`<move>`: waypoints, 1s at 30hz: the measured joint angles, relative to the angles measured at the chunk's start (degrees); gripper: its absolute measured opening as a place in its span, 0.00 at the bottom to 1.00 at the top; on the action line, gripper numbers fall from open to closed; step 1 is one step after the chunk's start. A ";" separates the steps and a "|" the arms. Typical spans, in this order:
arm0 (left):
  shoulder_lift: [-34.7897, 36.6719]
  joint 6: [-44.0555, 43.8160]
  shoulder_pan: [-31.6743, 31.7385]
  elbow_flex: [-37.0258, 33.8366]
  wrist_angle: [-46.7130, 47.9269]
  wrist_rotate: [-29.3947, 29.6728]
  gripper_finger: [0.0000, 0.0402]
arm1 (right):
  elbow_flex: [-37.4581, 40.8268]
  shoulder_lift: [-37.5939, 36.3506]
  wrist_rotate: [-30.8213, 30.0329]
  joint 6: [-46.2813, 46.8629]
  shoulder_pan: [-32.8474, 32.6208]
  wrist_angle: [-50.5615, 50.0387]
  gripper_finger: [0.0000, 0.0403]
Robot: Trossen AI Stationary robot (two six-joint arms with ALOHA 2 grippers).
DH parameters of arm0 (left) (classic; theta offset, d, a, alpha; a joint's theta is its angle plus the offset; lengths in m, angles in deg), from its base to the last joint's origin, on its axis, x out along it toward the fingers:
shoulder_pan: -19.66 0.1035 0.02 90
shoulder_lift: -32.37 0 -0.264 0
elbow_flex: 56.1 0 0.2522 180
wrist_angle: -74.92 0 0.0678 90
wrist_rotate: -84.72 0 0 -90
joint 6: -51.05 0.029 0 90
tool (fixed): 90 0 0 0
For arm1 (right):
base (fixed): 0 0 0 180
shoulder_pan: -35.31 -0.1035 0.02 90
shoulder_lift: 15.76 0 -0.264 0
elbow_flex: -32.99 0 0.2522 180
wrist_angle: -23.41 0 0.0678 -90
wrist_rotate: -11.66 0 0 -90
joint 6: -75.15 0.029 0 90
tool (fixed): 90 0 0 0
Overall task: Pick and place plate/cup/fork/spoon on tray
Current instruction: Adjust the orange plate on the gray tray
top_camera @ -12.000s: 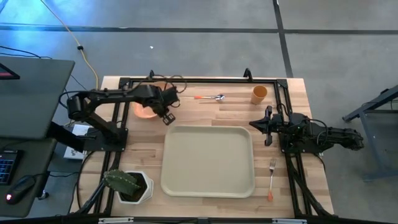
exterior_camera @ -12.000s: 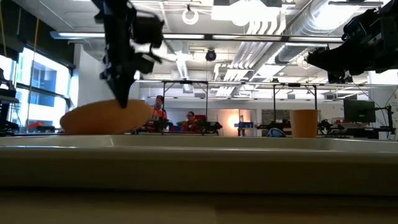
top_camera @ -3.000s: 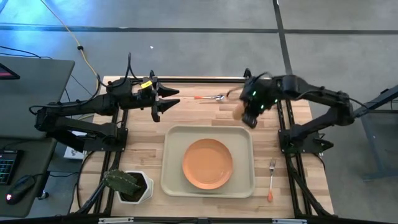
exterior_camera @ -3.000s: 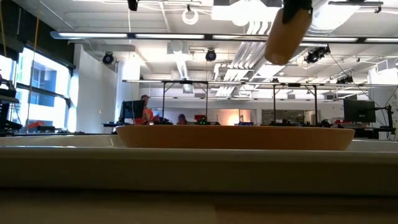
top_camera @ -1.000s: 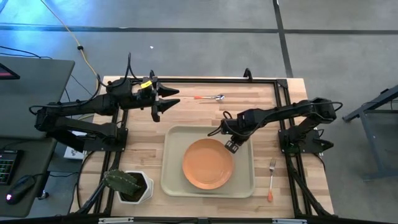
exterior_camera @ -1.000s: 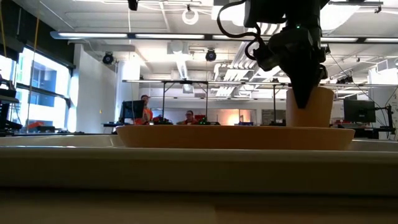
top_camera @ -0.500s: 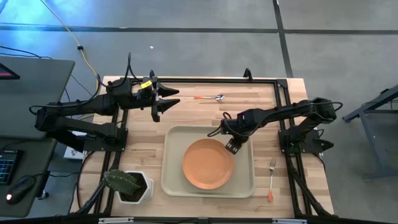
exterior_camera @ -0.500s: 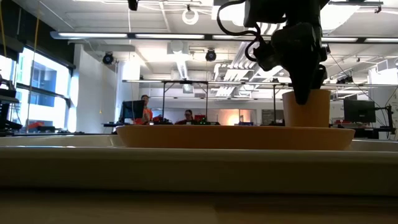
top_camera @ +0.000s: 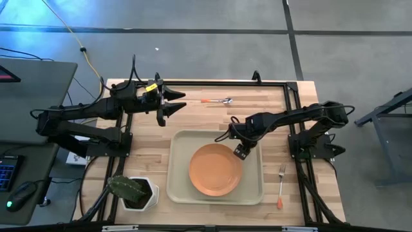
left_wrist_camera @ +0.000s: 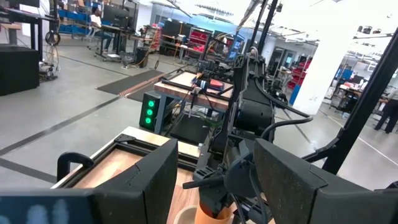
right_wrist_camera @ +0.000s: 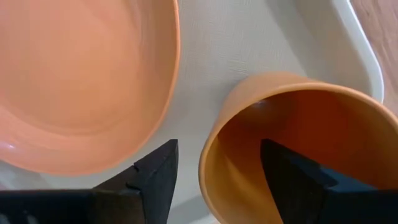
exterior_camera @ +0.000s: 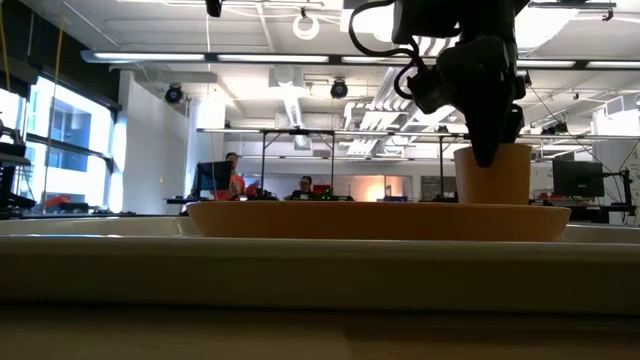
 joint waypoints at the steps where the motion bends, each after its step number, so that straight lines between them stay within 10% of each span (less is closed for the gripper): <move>1: 0.00 0.00 0.00 0.00 0.02 0.00 0.50 | 0.00 0.00 0.19 -0.31 0.00 0.00 0.55; 21: 0.00 -0.02 0.00 0.00 0.50 0.00 0.50 | 0.00 -18.62 1.95 2.09 0.00 0.59 0.55; 30: 0.00 -0.02 0.00 0.00 0.46 0.76 0.50 | -0.07 -32.02 -2.63 2.16 -0.04 18.77 0.55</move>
